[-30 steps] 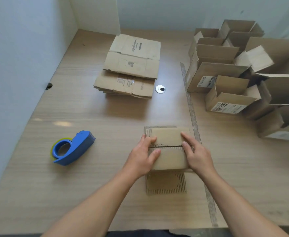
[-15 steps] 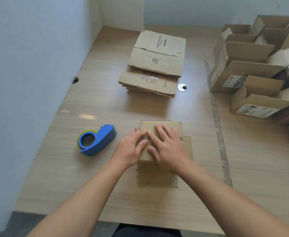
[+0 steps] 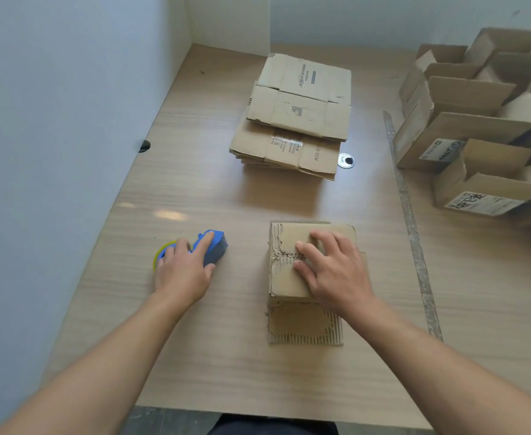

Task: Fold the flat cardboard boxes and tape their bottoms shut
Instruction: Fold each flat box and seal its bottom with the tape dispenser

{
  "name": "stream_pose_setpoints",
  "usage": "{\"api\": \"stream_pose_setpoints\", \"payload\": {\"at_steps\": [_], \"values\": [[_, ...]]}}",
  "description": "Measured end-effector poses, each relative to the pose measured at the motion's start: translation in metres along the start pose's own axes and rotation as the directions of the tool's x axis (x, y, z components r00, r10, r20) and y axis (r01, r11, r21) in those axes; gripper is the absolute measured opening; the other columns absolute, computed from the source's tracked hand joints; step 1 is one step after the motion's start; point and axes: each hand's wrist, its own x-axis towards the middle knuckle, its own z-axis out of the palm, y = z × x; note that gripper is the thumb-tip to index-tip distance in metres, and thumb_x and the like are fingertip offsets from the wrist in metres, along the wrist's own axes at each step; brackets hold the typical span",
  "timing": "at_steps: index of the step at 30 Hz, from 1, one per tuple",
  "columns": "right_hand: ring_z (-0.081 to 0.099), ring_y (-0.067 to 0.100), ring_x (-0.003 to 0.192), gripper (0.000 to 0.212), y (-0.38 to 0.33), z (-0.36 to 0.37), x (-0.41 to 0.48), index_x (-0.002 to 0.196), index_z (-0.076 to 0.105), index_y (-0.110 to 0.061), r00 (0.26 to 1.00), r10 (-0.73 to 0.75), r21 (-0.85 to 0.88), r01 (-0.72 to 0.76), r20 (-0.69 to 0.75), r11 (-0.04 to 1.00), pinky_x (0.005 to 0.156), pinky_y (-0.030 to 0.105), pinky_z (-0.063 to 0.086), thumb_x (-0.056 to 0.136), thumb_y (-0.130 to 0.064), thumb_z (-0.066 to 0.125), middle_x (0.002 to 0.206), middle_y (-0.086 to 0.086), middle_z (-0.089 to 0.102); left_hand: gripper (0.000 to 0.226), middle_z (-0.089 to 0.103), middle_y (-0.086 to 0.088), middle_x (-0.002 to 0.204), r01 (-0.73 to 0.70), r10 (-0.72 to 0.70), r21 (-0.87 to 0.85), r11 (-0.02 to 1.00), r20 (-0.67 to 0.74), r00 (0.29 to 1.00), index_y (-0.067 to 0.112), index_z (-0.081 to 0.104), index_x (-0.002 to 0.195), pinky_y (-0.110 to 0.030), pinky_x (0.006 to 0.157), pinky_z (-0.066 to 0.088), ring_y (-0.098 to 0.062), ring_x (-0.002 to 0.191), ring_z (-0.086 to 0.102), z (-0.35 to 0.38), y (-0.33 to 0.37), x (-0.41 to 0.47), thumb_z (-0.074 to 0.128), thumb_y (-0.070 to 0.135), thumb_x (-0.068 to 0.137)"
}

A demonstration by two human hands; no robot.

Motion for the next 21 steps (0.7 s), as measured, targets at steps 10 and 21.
{"api": "stream_pose_setpoints", "payload": {"at_steps": [10,21], "values": [[0.045,0.018,0.106,0.043,0.005,0.004,-0.001,0.111,0.073,-0.027,0.997,0.040,0.165,-0.029,-0.063,0.986,0.089,0.032,0.036,0.090,-0.055,0.048,0.112,-0.003,0.062,0.073,0.058,-0.009,0.109,-0.027,0.043,-0.145,0.989,0.104,0.994,0.045,-0.006,0.154,-0.038,0.077,0.048,-0.031,0.097,0.059,0.012,-0.015,0.016,0.044,0.038,0.101],[0.056,0.018,0.103,0.053,0.018,-0.016,0.001,0.137,0.034,-0.065,0.980,0.182,0.747,-0.178,0.077,0.640,0.095,0.032,0.047,0.093,-0.042,0.052,0.119,0.001,0.062,0.069,0.067,0.003,0.105,-0.731,0.698,-0.155,0.664,-0.221,0.681,0.060,0.010,0.147,-0.036,0.054,0.049,-0.028,0.066,0.057,-0.068,0.037,-0.022,0.047,0.041,0.091]]}}
